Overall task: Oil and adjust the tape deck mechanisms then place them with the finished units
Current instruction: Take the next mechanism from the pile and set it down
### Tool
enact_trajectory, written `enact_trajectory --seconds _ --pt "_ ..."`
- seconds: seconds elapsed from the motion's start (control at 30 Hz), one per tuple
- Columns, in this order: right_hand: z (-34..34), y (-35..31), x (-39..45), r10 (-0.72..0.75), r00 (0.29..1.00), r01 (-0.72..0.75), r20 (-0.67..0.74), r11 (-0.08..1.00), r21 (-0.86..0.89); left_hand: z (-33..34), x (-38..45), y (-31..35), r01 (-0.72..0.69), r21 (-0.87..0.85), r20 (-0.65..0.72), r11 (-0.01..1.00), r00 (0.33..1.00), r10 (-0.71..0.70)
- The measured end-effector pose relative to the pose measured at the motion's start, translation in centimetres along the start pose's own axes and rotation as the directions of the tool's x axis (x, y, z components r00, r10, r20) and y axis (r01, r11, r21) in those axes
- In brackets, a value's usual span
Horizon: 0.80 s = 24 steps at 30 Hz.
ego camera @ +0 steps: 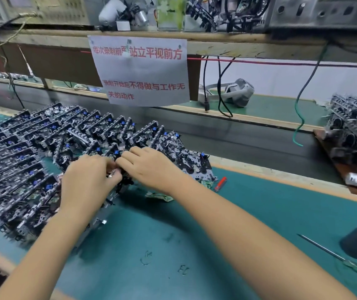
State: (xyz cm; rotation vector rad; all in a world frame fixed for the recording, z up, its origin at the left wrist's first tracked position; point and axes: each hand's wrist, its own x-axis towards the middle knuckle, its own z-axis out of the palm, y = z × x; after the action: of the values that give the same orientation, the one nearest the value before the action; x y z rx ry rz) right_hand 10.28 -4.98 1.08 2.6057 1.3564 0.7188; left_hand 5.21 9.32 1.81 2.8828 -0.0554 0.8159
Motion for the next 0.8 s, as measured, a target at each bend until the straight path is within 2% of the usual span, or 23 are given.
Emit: enact_trajectory --seconds 0.1,0.17,0.27,0.4,0.5,0.6,0.7,0.8 --pt "-2.1 0.6 -1.4 0.041 0.997 -0.039 -0.061 0.999 0.024 -1.1 -0.3 1.3 0.000 -0.148 -0.067 0.989 0.998 -0.010" --pt "-3.9 0.9 -2.9 0.079 0.987 -0.065 -0.139 0.992 0.105 -2.3 -0.4 2.4 -0.017 -0.315 -0.092 0.949 0.996 -0.012" --pt "-6.5 1.0 -6.2 0.212 0.946 -0.159 -0.245 0.963 0.219 -3.8 -0.5 4.8 -0.064 -0.587 -0.059 0.807 0.998 0.036" --pt "-9.0 0.8 -12.5 0.330 0.925 -0.288 -0.191 0.933 0.218 -3.0 -1.5 8.8 -0.123 -0.794 -0.005 0.596 0.981 0.196" --pt "-9.9 0.8 -17.2 0.396 0.908 -0.382 -0.138 0.917 0.116 -0.7 -2.8 12.2 -0.128 -0.874 0.019 0.469 0.955 0.296" --pt "-9.8 0.8 -21.8 0.419 0.889 -0.440 -0.185 0.893 -0.094 1.9 -4.2 15.6 -0.150 -0.912 0.028 0.381 0.906 0.423" --pt "-8.7 -0.4 -25.9 0.367 0.901 -0.421 -0.233 0.868 -0.264 4.0 -6.1 18.2 -0.298 -0.904 -0.071 0.306 0.811 0.581" --pt "-7.3 -2.1 -28.7 0.372 0.892 -0.435 -0.258 0.862 -0.259 5.9 -8.4 18.9 -0.441 -0.841 -0.136 0.313 0.734 0.666"
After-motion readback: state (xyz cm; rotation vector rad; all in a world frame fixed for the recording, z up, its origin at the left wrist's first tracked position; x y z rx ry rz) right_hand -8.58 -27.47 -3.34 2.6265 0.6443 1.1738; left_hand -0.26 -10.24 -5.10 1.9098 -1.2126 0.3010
